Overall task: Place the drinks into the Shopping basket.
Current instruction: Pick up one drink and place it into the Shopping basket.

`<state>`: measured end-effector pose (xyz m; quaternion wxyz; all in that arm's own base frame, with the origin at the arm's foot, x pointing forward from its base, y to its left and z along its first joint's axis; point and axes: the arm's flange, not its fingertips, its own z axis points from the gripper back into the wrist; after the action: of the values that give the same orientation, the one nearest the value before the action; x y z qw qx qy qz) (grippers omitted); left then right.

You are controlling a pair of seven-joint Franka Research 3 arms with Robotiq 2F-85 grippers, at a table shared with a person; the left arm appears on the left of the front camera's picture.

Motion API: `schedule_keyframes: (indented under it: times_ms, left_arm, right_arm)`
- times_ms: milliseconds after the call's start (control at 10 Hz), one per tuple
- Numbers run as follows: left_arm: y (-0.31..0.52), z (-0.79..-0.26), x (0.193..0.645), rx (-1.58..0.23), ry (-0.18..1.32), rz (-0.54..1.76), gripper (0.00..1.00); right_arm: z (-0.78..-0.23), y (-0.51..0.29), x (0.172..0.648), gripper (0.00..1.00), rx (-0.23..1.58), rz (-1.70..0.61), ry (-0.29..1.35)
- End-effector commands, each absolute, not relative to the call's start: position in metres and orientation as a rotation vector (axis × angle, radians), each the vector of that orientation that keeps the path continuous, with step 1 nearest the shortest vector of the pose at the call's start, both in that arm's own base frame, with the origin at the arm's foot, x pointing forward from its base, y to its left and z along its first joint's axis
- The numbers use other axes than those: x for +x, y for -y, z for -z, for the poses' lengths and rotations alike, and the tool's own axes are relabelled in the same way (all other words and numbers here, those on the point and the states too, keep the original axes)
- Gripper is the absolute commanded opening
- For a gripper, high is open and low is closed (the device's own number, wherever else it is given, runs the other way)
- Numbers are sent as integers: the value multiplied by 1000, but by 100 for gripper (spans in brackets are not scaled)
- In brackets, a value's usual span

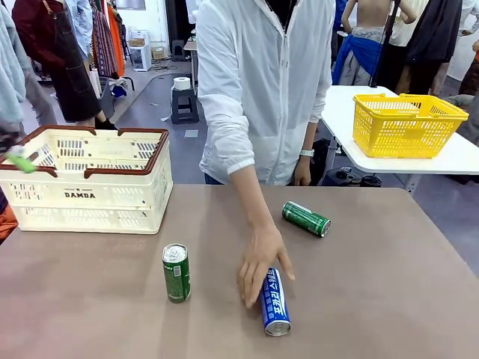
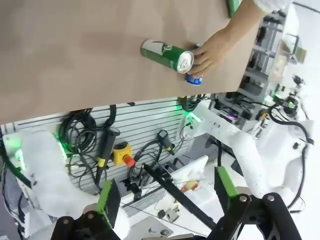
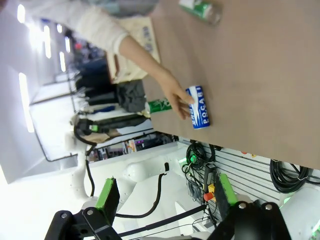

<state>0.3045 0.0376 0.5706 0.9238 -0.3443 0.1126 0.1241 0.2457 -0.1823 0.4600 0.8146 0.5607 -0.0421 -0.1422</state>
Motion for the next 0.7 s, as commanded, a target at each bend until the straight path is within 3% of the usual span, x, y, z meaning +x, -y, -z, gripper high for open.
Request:
schedule_keyframes:
  times_ms: [0,300,600]
  left_arm:
    - [38,-582,325,-566,-254,-271,100]
    - [146,-564,345,-327,-265,-298,100]
    - [210,-515,348,-253,-300,-183,100]
  right_arm:
    - [-467,183,247,100,1217,316,96]
    - [-467,183,247,100,1217,316,96]
    - [-467,183,247,100,1217,316,96]
